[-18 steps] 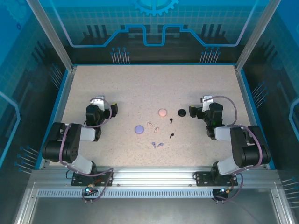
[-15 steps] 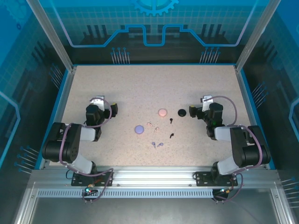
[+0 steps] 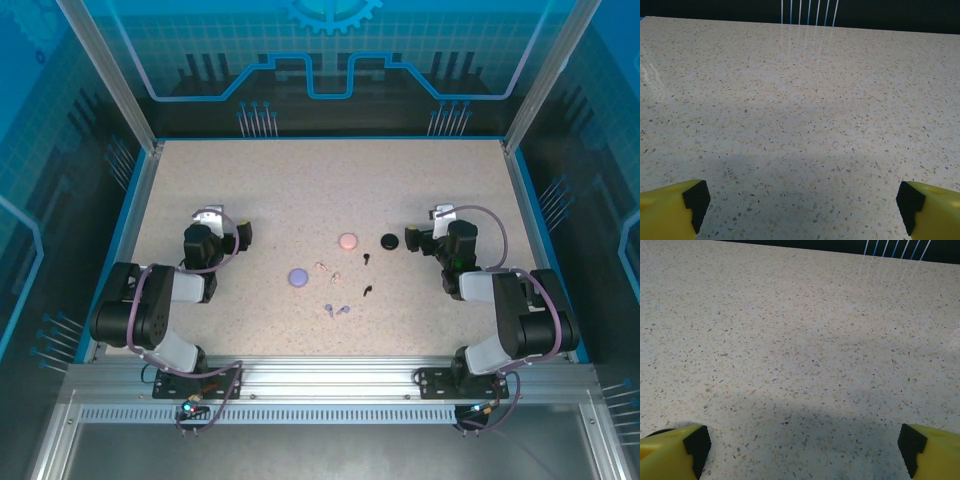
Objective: Insert the wireless bluetooth earbuds into the charging case
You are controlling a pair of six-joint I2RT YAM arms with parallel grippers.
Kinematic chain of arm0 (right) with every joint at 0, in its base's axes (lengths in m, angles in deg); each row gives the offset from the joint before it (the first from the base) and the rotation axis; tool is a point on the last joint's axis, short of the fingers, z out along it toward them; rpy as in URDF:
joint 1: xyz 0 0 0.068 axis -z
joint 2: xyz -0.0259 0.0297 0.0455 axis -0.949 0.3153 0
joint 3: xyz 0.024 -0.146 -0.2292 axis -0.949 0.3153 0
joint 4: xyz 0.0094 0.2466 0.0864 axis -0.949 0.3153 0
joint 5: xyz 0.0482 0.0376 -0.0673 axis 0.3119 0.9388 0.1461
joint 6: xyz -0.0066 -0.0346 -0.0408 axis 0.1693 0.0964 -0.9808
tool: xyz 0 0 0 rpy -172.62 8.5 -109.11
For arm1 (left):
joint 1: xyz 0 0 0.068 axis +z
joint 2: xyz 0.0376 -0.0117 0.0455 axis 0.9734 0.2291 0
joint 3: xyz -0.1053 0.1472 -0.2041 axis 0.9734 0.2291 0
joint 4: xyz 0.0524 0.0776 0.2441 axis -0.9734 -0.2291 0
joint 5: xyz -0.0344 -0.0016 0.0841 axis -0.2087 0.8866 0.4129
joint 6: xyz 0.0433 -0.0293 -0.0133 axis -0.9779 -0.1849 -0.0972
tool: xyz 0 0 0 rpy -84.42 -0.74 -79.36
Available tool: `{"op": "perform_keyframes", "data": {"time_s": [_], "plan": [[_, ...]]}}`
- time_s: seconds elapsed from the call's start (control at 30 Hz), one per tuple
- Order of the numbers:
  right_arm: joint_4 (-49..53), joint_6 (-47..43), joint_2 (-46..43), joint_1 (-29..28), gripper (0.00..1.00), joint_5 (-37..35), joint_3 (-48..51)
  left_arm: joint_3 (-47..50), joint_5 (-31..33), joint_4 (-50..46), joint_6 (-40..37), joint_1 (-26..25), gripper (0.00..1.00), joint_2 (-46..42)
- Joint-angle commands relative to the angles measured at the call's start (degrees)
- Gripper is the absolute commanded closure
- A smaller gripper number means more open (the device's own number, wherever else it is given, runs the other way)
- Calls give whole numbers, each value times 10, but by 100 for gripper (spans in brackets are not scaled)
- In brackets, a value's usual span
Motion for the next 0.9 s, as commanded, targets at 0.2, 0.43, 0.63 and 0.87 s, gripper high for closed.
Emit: {"op": "perform_keyframes", "data": {"time_s": [0.2, 0.43, 0.63, 0.87], "plan": [[34, 6, -49, 9, 0, -4, -13, 35, 14, 58, 6, 3, 1, -32], [230, 17, -195, 8, 0, -20, -48, 33, 33, -77, 23, 2, 1, -193], [506, 96, -240, -4, 0, -15, -163, -71, -3, -360, 209, 3, 1, -316], [695, 34, -196, -83, 0, 46, -287, -87, -162, -481, 373, 3, 1, -365]]}}
